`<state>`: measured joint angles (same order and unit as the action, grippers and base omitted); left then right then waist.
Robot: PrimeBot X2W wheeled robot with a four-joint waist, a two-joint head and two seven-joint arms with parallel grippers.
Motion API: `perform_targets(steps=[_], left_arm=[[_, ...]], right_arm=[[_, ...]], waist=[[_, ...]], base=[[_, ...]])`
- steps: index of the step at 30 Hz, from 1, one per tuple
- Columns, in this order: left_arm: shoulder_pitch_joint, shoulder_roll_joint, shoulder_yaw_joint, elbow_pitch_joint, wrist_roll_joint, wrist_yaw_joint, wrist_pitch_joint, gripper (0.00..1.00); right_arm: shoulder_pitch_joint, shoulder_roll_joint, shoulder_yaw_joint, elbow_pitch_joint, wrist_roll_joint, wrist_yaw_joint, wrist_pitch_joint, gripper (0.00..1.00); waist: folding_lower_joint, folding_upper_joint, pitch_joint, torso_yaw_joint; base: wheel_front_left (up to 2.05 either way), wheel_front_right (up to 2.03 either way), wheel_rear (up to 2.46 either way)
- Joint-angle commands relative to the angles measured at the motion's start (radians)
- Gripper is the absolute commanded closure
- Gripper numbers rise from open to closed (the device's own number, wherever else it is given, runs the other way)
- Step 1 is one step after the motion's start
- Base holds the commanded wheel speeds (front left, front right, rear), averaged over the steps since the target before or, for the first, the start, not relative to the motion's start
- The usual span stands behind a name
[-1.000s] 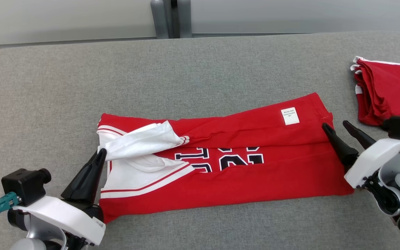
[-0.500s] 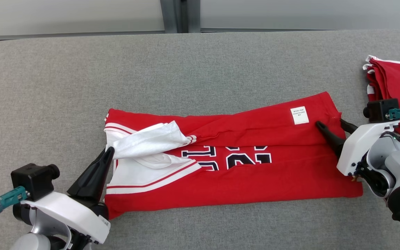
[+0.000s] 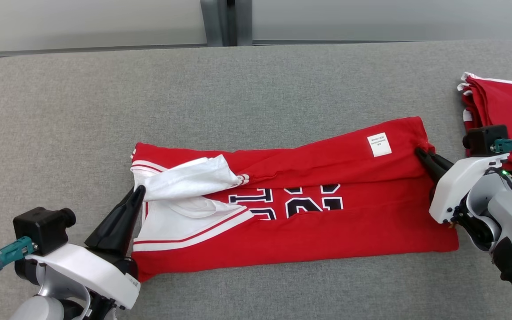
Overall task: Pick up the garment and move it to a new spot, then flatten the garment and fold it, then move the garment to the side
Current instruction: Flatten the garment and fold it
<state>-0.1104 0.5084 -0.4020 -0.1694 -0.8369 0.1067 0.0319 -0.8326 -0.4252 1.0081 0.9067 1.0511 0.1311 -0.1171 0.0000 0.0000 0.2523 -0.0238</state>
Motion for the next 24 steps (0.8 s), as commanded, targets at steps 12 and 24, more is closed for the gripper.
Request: perform_targets(steps=[12,24], left_arm=[[0.034,0.025,0.035,-0.04,-0.011,0.02,-0.023,1.0],[0.123,0.022,0.021,-0.083,-0.025,0.046,-0.024,1.0]], right_arm=[[0.049,-0.131,-0.014,-0.14,0.133,-0.001,-0.032,1.0],[0.162,-0.23,-0.021,-0.241,0.171,-0.001,-0.042,0.79]], waist=[[0.0,0.0,-0.039,-0.019],[0.0,0.0,-0.029,0.001]], base=[[0.0,0.0,0.0],[0.0,0.0,0.0]])
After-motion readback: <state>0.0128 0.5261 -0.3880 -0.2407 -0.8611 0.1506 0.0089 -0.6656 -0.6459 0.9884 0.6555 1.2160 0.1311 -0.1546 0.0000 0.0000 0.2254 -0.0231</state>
